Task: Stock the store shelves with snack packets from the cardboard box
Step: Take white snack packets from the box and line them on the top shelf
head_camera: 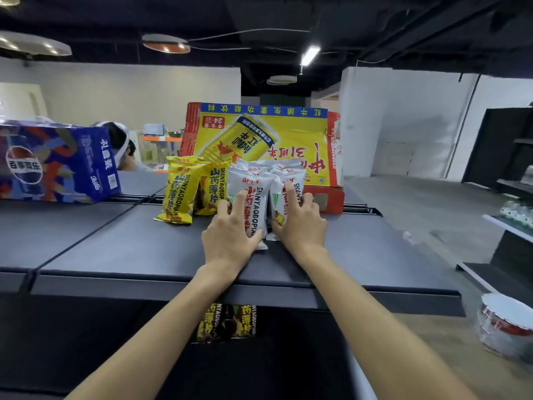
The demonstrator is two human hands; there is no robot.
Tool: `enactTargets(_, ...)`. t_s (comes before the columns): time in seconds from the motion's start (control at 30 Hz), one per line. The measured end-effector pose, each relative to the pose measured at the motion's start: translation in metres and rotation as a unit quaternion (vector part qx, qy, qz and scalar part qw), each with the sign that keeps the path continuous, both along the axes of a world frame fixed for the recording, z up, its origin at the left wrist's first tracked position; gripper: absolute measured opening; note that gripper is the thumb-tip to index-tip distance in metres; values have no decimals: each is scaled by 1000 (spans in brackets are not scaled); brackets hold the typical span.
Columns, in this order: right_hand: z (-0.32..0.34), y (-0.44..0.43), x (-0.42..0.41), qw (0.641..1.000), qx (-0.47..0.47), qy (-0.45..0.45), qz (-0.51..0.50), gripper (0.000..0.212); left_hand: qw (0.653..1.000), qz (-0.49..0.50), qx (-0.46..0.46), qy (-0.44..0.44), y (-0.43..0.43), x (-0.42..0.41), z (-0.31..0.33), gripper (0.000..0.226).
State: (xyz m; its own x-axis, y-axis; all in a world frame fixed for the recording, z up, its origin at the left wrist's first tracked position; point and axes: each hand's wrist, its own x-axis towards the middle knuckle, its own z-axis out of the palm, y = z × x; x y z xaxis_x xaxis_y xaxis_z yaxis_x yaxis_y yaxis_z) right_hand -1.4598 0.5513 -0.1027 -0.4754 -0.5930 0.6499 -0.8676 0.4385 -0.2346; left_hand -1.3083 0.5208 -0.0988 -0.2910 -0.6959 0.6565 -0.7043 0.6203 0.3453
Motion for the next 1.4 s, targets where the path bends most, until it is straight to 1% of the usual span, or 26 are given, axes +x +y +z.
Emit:
enactTargets(0.1,-1,0,0,1000,-22,1,12,87,1000,5,-9,-11,0,-3,-2,79)
enactTargets(0.2,2,0,-1,998,-53,7,13,85,1000,-1,-4,-1,-1,-3,-8,80)
enactTargets(0.4,-1,-4,1,1000,5,25,1,90,1000,-9,-6,-2,-1,-2,-7,81)
enactTargets(0.57,-4,-6,2,1000,16,14,3,96,1000,-17,9,-5,0,-1,-6,77)
enactTargets(0.67,1,-5,9,999,35,-21,10,100,999,-22,25,-16,3,2,-3,75)
enactTargets(0.77,4,2,12,994,47,-84,59,105,998,-54,39,-14,7,9,-2,73)
enactTargets(0.83,6,11,12,992,38,-102,71,101,994,-88,59,-1,8,15,-4,72)
enactTargets(0.9,9,22,15,993,27,-96,59,92,992,-108,64,-4,9,23,-4,72)
enactTargets(1.0,14,36,23,995,45,-81,42,82,991,-110,68,-38,15,36,-1,77)
enactTargets(1.2,27,66,49,995,83,-55,5,61,987,-114,62,-90,24,58,11,73)
enactTargets(1.4,32,96,67,993,107,-31,-47,61,981,-163,70,-74,30,67,17,63)
